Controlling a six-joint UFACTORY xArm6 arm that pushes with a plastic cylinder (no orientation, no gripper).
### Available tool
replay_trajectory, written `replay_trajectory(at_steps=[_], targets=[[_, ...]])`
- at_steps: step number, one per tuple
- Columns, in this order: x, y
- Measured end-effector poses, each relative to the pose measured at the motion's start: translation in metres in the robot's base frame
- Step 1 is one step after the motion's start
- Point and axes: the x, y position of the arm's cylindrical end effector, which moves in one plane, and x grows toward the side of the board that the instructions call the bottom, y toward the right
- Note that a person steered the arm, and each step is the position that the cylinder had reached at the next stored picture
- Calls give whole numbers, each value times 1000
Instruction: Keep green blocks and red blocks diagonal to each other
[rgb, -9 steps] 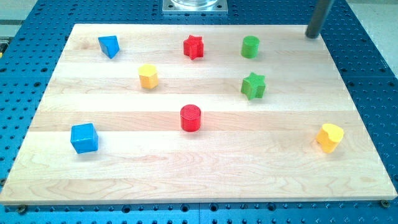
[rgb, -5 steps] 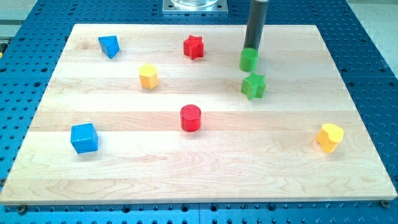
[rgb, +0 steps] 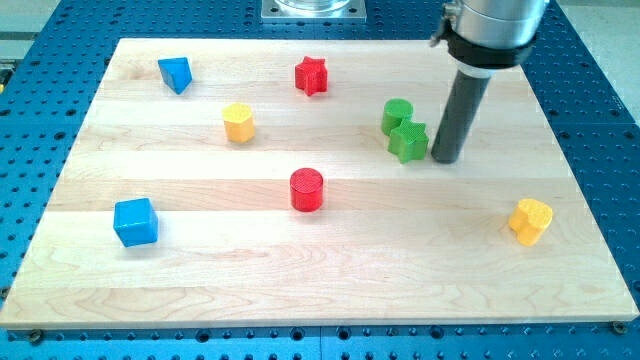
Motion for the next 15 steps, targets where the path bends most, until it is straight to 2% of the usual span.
replay_trajectory(at_steps=[1,2,4,6,7,8,9,10,11,12,13,14,15], targets=[[-15,-7],[46,-11],[-4,-26],[61,-51],[101,-123],[74,-173],[76,-175],[54,-202],[9,-190],[-1,-183],[29,-180],[-16,-172],[2,-153]])
